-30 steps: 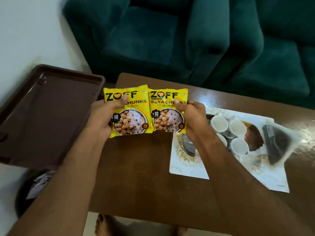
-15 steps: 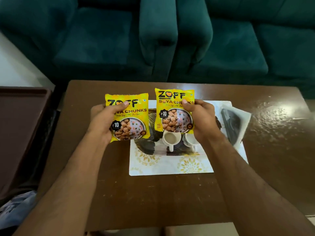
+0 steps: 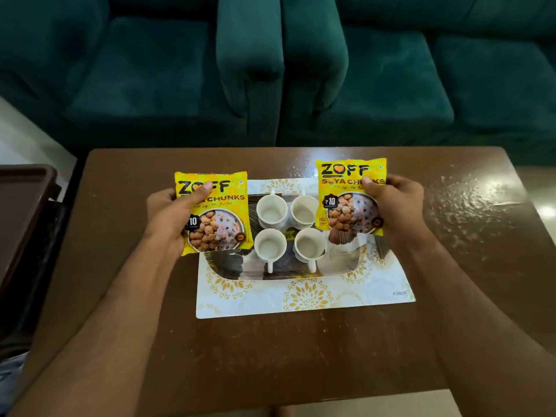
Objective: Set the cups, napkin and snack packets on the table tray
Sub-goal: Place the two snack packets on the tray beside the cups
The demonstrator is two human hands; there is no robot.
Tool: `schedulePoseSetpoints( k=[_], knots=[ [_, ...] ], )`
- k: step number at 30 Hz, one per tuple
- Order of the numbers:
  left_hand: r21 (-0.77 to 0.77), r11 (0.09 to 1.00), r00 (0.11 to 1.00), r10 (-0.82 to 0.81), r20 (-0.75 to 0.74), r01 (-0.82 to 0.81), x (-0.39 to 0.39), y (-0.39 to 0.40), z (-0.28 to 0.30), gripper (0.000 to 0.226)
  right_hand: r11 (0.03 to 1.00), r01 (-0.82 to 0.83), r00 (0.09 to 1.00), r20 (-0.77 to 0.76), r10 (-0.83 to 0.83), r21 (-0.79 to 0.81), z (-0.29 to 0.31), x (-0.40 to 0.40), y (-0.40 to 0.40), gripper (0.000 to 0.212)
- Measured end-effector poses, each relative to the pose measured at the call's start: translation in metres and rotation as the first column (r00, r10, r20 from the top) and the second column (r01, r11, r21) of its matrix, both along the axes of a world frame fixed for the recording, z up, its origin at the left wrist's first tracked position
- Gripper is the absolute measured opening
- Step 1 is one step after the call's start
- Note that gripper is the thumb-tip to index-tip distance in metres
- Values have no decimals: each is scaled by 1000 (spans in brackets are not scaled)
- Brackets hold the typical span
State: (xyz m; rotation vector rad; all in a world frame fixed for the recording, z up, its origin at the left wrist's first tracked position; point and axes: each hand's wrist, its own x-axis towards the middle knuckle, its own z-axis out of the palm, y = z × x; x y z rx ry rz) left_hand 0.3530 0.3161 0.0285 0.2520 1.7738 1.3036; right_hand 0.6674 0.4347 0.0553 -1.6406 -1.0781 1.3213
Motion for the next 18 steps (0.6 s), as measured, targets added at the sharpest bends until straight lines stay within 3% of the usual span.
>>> schedulePoseSetpoints(
  k=[6,11,15,18],
  knots=[
    [-52,998,997,13,-81,-17,1,2,-18,43,995,-4,967,254,-21,96,-22,20,9,16],
    [-83,996,995,9,-95,-17,6,0,-34,39,985,-96,870,493,13,143,-33,11,3,15],
    [-121,992,995,16,-103,-29,10,-4,-48,48,987,-118,870,491,51,107,-53,9,0,12],
    [-137,990,988,15,-155,-36,14,-5,-58,42,991,-112,889,452,66,76,-67,9,-3,11]
  ],
)
